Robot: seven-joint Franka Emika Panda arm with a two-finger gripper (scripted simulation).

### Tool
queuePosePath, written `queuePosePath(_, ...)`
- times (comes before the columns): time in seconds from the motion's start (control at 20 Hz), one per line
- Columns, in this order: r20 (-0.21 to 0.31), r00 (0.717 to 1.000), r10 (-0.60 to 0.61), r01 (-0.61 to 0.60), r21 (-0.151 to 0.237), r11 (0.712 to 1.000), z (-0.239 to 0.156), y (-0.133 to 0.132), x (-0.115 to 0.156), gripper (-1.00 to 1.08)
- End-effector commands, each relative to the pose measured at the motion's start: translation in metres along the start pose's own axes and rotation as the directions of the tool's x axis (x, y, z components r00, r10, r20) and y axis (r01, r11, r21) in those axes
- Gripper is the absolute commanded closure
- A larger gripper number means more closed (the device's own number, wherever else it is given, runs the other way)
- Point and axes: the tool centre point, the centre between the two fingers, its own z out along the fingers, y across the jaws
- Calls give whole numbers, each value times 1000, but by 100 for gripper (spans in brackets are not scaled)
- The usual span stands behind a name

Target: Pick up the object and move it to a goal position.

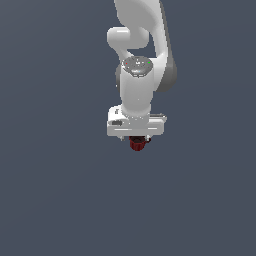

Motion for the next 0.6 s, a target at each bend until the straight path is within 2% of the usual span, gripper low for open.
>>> queuePosePath(0.0, 0, 1000, 0, 0, 0, 1000, 0, 0, 0, -20)
queuePosePath(0.3, -6, 1000, 17, -17, -4, 1000, -3, 15, 4, -20)
queuePosePath(0.55, -6, 1000, 20, -20, -6, 1000, -2, 15, 4, -20)
